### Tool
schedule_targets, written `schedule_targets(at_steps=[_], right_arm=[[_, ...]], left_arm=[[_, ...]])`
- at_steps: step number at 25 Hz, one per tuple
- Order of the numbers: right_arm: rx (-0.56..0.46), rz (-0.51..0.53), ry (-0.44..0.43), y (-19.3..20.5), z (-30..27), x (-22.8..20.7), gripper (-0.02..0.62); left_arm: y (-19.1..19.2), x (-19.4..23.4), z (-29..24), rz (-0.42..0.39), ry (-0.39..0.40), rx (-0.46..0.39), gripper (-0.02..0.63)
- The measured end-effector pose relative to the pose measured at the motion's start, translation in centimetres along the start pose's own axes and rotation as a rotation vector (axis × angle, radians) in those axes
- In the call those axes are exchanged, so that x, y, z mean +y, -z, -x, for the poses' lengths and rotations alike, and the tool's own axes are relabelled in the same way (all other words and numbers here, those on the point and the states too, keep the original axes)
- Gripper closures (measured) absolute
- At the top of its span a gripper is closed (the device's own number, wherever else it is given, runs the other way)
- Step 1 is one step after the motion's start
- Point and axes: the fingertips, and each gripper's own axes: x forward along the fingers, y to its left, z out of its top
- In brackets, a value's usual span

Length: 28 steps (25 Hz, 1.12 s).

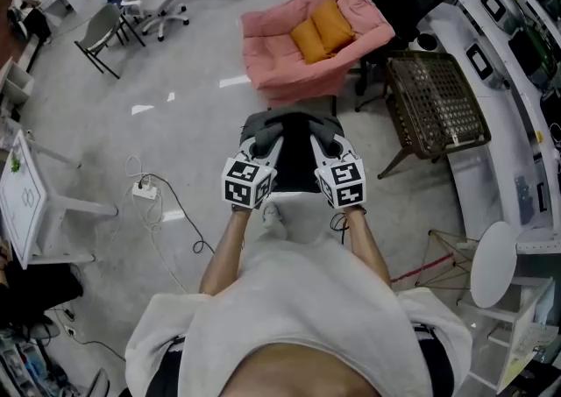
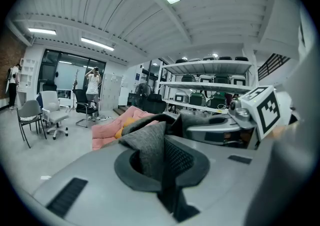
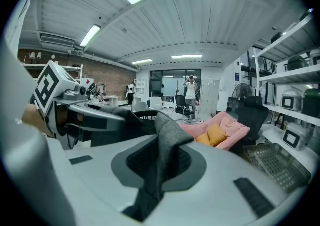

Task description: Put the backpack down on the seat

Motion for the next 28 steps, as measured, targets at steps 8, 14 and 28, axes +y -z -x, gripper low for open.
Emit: schedule_targets(at_steps=[8, 14, 28], right_arm=[[-0.044, 0.023, 0.043, -6.3, -7.0, -3.5, 0.568], [-0.072, 0.037, 0.071, -10.0, -11.5, -4.8, 0.568], [-0.109, 0.060, 0.107, -14.2, -17.7, -7.2, 0.568]], left_arm=[[-6.3, 6.8, -4.4, -0.059, 0.026, -0.043, 0.575], [-9.6, 11.3, -6.4, -0.090, 0.039, -0.072, 0.575], [-13.4, 17.2, -10.0, -0.130, 0.065, -0.106, 0.575]])
